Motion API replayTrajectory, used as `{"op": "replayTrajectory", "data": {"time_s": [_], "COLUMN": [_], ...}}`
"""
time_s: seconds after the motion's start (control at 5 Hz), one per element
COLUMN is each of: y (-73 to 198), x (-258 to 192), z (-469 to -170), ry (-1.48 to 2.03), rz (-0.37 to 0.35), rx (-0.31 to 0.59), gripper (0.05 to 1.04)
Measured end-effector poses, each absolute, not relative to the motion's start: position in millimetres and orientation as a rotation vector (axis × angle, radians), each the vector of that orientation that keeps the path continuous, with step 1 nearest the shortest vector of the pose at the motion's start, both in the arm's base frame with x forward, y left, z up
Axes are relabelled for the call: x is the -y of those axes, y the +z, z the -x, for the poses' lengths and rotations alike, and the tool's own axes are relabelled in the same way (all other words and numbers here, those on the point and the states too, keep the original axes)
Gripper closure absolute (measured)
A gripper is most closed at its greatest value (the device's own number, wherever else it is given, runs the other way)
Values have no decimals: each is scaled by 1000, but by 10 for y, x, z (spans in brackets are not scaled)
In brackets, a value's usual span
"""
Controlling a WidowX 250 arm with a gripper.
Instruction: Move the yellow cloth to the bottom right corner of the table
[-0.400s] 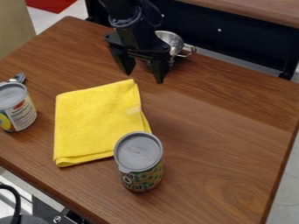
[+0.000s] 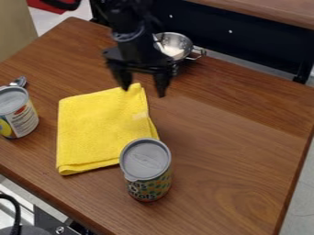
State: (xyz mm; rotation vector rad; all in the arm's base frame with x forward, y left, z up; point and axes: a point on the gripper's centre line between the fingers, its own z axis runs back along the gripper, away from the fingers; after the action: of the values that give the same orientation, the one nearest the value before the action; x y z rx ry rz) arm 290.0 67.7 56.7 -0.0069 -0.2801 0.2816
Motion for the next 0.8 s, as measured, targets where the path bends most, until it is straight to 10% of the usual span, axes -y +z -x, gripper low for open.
{"op": "replayTrajectory", "data": {"time_s": [0.4,0.8], "y": [428,146], "x": [-1017,-1293], "z": [-2753,-2566], "ry": [439,568], "rz": [-48,-67], "rx": [230,132], "gripper": [133,697]}}
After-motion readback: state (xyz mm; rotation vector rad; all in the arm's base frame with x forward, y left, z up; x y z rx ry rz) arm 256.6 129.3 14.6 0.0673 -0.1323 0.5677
